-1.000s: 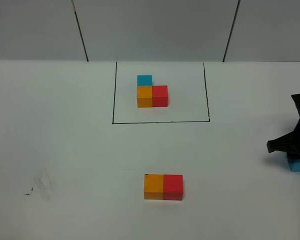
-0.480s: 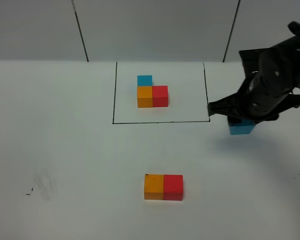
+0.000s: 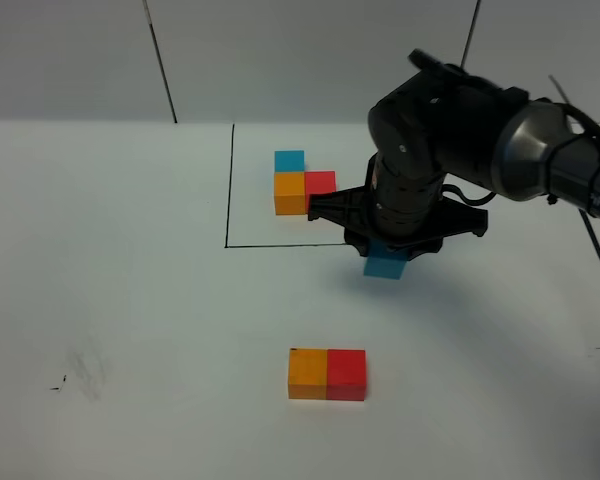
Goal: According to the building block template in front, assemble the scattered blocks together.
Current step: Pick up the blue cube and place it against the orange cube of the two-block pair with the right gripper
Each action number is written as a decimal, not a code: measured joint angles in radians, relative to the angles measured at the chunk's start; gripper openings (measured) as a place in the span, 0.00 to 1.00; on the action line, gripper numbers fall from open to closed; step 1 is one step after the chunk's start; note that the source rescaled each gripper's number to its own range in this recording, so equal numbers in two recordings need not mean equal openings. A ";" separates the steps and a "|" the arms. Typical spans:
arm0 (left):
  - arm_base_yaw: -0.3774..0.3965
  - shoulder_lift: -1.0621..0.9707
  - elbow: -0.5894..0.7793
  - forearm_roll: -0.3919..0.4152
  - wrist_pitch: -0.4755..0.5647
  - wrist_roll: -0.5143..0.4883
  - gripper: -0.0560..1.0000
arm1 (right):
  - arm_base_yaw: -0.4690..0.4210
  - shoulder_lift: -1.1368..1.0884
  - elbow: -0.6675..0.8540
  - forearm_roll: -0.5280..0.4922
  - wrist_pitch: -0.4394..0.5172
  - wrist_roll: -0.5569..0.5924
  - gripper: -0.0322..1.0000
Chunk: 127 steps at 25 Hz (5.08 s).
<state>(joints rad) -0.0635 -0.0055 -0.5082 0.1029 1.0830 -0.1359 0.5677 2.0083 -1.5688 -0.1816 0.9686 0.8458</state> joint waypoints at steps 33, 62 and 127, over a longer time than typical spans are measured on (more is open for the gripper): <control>0.000 0.000 0.000 0.000 0.000 0.000 0.69 | 0.206 0.097 -0.004 -0.033 -0.057 0.093 0.26; 0.000 0.000 0.000 0.000 0.000 0.000 0.69 | 0.232 0.154 -0.006 -0.085 -0.053 0.191 0.26; 0.000 0.000 0.000 0.000 0.000 0.000 0.69 | 0.232 0.172 -0.006 -0.127 -0.130 0.049 0.98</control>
<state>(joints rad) -0.0635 -0.0055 -0.5082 0.1029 1.0830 -0.1359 0.7997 2.1807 -1.5747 -0.3086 0.8387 0.8952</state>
